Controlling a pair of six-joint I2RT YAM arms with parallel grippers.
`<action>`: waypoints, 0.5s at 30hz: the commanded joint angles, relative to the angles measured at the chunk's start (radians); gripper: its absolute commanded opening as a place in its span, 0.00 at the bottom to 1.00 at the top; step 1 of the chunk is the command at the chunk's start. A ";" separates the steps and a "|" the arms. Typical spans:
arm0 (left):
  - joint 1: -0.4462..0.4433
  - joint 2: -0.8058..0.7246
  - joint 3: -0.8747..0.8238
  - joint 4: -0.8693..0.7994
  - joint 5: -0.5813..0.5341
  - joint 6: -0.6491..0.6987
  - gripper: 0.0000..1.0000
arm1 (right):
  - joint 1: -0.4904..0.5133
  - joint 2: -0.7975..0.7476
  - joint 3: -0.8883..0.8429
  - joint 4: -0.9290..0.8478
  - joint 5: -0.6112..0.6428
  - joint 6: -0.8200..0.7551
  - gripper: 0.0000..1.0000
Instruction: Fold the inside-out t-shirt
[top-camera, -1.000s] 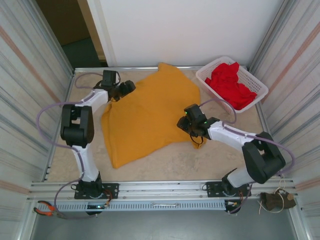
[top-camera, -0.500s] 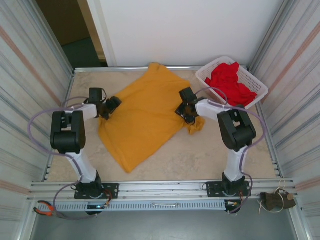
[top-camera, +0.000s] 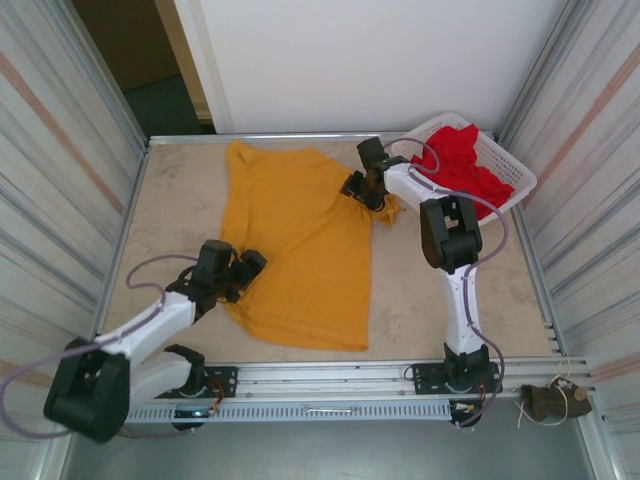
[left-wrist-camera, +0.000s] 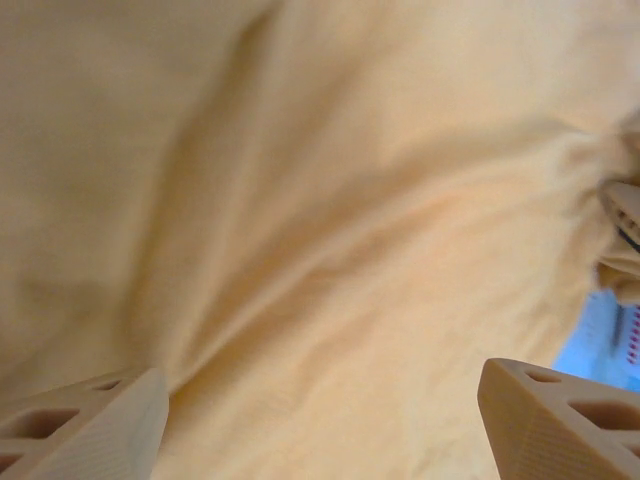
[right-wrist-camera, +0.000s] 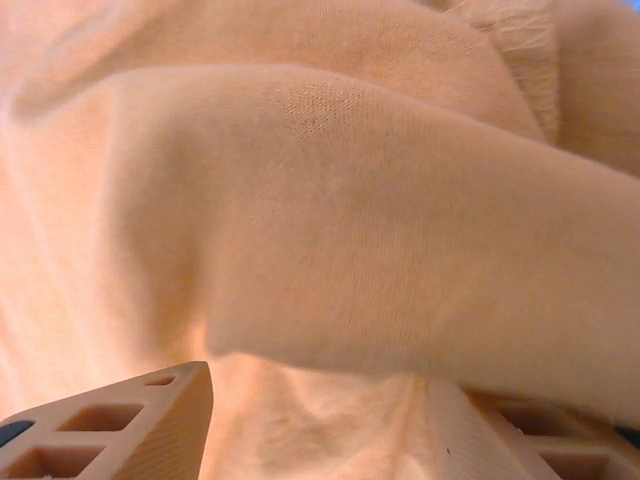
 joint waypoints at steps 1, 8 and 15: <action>-0.016 -0.092 0.133 -0.139 -0.171 0.069 0.83 | -0.038 -0.140 -0.024 -0.001 0.018 -0.114 0.60; 0.143 0.183 0.346 0.003 -0.014 0.292 0.85 | -0.132 -0.200 -0.117 -0.001 0.028 -0.125 0.60; 0.186 0.603 0.637 0.021 0.127 0.524 0.85 | -0.191 -0.210 -0.178 0.021 0.049 -0.144 0.60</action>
